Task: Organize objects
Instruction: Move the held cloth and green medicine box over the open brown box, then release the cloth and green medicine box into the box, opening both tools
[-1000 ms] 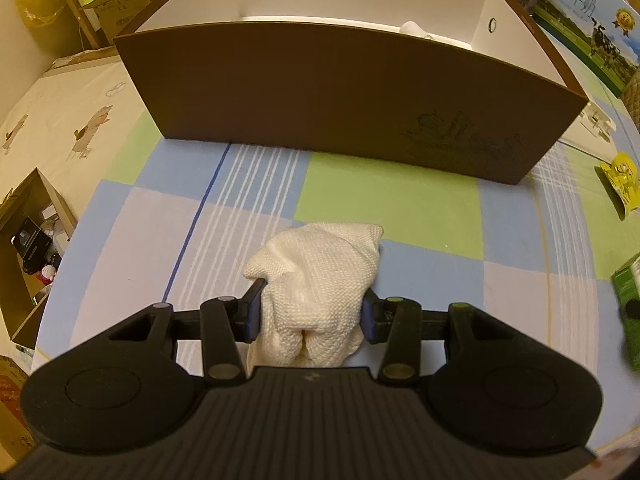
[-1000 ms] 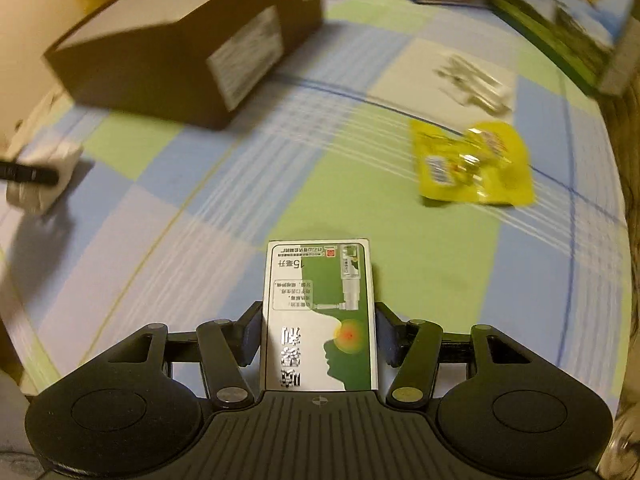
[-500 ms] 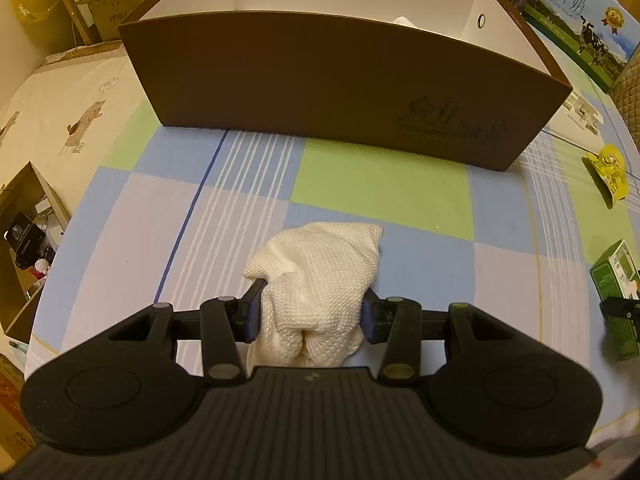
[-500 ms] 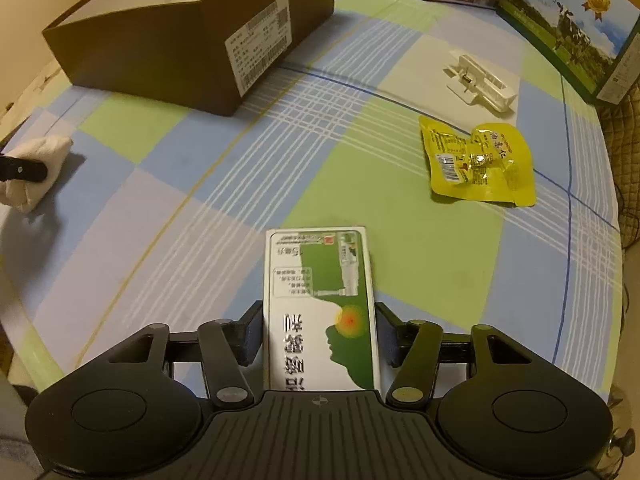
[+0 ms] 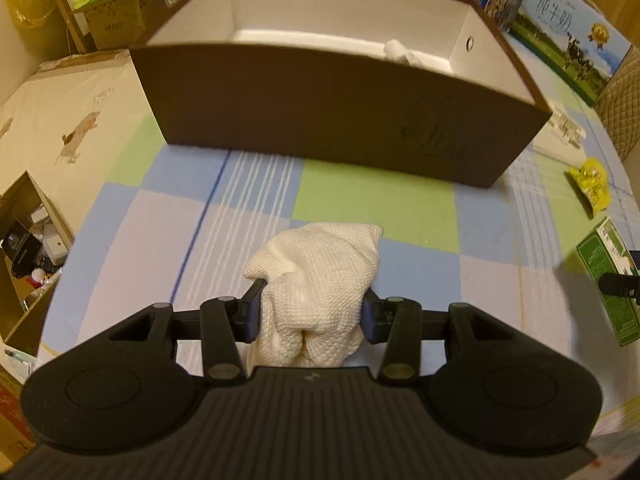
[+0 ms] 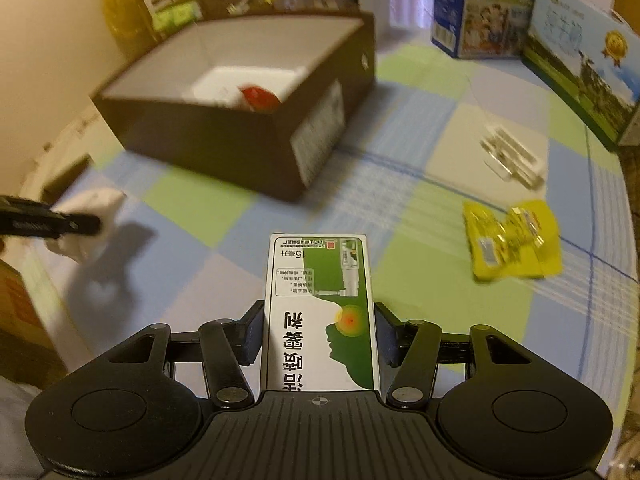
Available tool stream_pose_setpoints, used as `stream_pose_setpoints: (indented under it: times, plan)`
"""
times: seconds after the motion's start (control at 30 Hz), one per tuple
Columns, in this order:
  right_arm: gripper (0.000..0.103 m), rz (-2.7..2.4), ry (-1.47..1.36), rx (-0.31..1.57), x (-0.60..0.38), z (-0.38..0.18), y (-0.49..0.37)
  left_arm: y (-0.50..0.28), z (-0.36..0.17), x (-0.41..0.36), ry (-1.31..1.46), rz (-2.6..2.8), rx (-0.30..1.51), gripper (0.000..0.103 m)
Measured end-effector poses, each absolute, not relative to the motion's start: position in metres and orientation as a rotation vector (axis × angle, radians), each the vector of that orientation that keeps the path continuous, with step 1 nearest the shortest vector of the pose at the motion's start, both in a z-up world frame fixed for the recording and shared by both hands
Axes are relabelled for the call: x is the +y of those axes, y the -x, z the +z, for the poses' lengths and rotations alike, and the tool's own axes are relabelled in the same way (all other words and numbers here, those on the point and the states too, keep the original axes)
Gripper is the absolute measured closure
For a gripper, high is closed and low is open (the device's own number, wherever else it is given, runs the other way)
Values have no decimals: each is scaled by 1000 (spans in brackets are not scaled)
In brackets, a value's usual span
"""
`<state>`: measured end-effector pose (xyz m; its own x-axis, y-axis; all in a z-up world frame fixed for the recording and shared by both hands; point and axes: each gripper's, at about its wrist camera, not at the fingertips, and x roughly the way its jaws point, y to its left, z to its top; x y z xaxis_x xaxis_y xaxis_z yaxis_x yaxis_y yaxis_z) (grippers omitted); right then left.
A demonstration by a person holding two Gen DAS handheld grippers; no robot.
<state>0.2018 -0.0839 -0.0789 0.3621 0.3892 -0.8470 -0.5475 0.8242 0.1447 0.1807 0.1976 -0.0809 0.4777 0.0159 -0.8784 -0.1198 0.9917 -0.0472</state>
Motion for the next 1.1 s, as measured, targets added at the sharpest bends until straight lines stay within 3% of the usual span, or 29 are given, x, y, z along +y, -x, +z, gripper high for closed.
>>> stream_pose_setpoints:
  times: [0.57,1.1]
  plan:
    - [51,779,69,841,12,-8,-254,-218,1,220,71,14,894,62]
    - [51,708,65,876,84,-30,-358,-348,-1,243,-35,-30,879,62]
